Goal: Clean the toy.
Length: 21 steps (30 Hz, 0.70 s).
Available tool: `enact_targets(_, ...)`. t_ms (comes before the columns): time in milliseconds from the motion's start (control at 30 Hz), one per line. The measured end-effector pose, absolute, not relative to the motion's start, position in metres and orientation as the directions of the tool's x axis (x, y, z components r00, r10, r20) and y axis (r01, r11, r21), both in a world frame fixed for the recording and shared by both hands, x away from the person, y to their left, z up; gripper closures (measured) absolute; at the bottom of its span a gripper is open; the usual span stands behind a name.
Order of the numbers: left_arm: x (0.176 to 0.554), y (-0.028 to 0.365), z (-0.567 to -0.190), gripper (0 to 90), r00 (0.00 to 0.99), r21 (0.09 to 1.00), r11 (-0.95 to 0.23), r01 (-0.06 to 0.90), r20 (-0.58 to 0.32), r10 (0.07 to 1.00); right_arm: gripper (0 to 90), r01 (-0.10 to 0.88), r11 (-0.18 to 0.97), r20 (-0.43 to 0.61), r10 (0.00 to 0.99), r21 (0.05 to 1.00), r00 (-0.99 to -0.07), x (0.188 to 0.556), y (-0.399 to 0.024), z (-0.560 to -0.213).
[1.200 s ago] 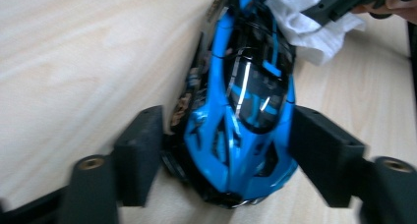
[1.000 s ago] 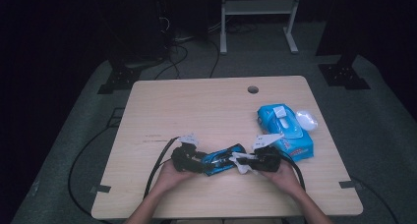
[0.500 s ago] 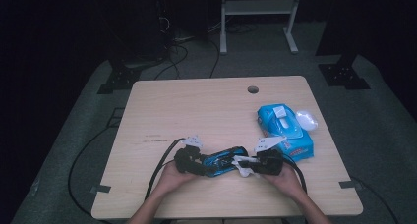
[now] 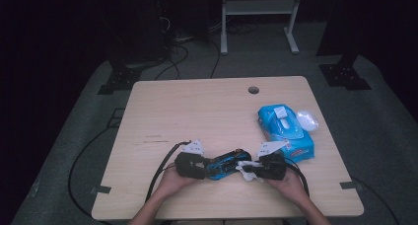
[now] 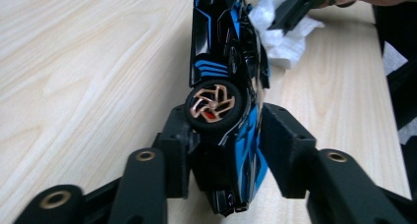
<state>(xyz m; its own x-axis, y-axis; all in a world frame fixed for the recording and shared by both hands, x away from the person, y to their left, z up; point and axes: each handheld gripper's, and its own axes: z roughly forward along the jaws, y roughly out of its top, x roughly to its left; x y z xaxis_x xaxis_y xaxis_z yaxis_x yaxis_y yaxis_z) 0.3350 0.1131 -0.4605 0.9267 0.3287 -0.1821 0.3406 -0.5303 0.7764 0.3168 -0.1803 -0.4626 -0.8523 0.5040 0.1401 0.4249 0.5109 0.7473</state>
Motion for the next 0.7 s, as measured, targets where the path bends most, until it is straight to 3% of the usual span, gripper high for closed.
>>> enact_targets(167,0.332,0.113,-0.456,66.6,0.941,0.798,-0.529,0.288,-0.133,0.312,84.8,0.433,0.525,0.141,0.504,0.733,-0.852,0.313,-0.182,-0.463)
enact_targets(333,0.328,0.111,-0.456,66.9,0.951,0.802,-0.550,0.231,-0.067,0.302,84.7,0.419,0.523,0.133,0.498,0.743,-0.857,0.310,-0.181,-0.460)
enact_targets(500,0.325,0.110,-0.453,67.0,0.945,0.823,-0.539,0.177,0.011,0.327,84.7,0.388,0.450,0.151,0.477,0.804,-0.866,0.304,-0.179,-0.438)
enact_targets(700,0.331,0.113,-0.457,67.1,0.933,0.829,-0.526,0.192,0.011,0.358,84.8,0.344,0.459,0.077,0.506,0.819,-0.859,0.316,-0.156,-0.413)
